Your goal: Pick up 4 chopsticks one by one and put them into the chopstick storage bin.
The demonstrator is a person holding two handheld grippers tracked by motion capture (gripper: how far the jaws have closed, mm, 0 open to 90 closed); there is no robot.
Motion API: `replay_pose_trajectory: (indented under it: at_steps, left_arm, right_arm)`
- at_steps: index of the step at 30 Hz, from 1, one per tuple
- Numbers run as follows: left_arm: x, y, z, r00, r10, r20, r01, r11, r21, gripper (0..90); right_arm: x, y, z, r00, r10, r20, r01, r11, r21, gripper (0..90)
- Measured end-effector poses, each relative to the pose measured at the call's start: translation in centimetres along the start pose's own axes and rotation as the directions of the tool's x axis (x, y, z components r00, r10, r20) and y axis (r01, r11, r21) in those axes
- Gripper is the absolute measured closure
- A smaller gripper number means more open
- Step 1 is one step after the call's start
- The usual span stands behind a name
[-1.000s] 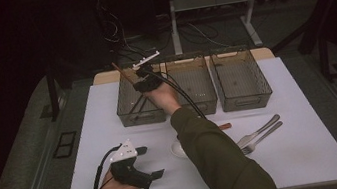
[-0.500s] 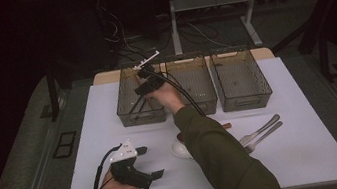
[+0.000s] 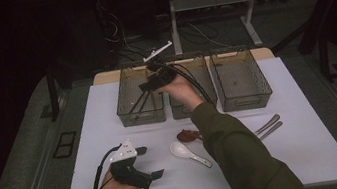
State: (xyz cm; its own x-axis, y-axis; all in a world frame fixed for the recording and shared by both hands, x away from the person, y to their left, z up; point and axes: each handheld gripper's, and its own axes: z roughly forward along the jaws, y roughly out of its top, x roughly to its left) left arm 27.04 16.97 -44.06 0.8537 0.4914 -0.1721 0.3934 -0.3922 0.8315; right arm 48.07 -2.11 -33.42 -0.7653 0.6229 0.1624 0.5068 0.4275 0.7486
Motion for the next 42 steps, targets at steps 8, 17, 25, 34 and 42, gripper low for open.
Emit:
replay_pose_trajectory:
  at_steps: [8, 17, 25, 34, 42]
  left_arm:
    - [0.0, 0.0, 0.0, 1.0, -0.007, -0.004, 0.007, 1.0, -0.004, 0.0]
    - [0.0, 0.0, 0.1, 0.9999, -0.016, -0.001, 0.016, 0.9999, -0.003, 0.0]
    - [0.0, 0.0, 0.0, 0.9998, -0.02, -0.006, 0.02, 0.9998, -0.004, 0.0]
    - [0.0, 0.0, 0.0, 0.9999, -0.015, -0.005, 0.015, 0.9999, -0.001, 0.0]
    - [0.0, 0.0, 0.0, 0.9998, -0.017, -0.005, 0.017, 0.9998, -0.005, 0.0]
  right_arm:
    - [0.0, -1.5, -3.2, 0.9991, -0.038, -0.015, 0.038, 0.999, -0.001, 41.7]
    - [-0.7, -4.1, -6.4, 0.9981, -0.054, -0.029, 0.054, 0.999, -0.008, 41.3]
    - [-1.1, -6.3, -8.9, 0.9972, -0.067, -0.034, 0.066, 0.998, -0.024, 41.3]
    - [-1.3, -9.2, -11.0, 0.9958, -0.073, -0.055, 0.072, 0.997, -0.02, 41.3]
    - [-1.3, -12.4, -12.4, 0.9961, -0.077, -0.043, 0.078, 0.997, 0.017, 41.5]
